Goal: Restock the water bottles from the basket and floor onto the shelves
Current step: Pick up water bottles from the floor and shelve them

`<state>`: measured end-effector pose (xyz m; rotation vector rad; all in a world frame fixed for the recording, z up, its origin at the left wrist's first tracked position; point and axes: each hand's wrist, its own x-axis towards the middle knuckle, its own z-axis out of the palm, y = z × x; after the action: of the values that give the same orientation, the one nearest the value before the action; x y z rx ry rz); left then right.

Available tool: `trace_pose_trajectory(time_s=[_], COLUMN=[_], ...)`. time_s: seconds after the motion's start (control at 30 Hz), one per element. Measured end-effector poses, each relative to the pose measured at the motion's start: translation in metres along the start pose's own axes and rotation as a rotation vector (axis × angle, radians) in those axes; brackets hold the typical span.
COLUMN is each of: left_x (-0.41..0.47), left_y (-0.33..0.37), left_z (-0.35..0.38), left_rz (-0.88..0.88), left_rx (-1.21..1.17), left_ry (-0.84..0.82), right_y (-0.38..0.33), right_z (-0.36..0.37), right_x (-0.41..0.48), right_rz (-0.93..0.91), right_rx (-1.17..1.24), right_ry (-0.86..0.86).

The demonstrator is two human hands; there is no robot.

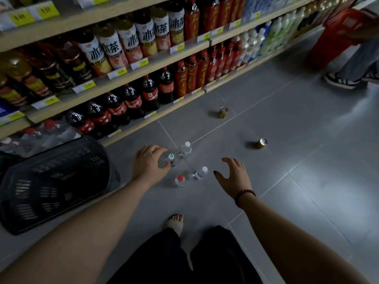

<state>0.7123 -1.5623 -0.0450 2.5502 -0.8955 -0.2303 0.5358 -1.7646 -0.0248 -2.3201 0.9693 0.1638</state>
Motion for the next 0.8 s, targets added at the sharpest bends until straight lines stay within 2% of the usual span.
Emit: trace_pose_trajectory(time_s=[0.17,0.43,0.57,0.67,0.8], left_x=[0.002,-0.015,-0.016,-0.007,0.001], left_y=[0.023,0.054,0.048,0.030,0.014], left_z=[0.029,0.126,0.182,0.239,0.328], left_rz=[-0.169,-0.449,-0.515,-0.590,-0.593], left_rx=[-0.001,-0.062,-0.142,-0.296,-0.454], left_ry=[0.067,0.219,0.268,0.350,0.420], right_y=[0.028,0.098,0.130,0.159,0.201], right_z=[-0.010,0.012,0.055,0.107,0.181], right_x=[0.049,0.116,0.154,0.189,0.233], right_rz=[-0.059,-0.213,-0.255,-0.293,-0.314], right_rx=[0.020,0.057,0.038,0.020,0.032], right_ry=[-0.103,-0.256,-0.317,-0.360,-0.403])
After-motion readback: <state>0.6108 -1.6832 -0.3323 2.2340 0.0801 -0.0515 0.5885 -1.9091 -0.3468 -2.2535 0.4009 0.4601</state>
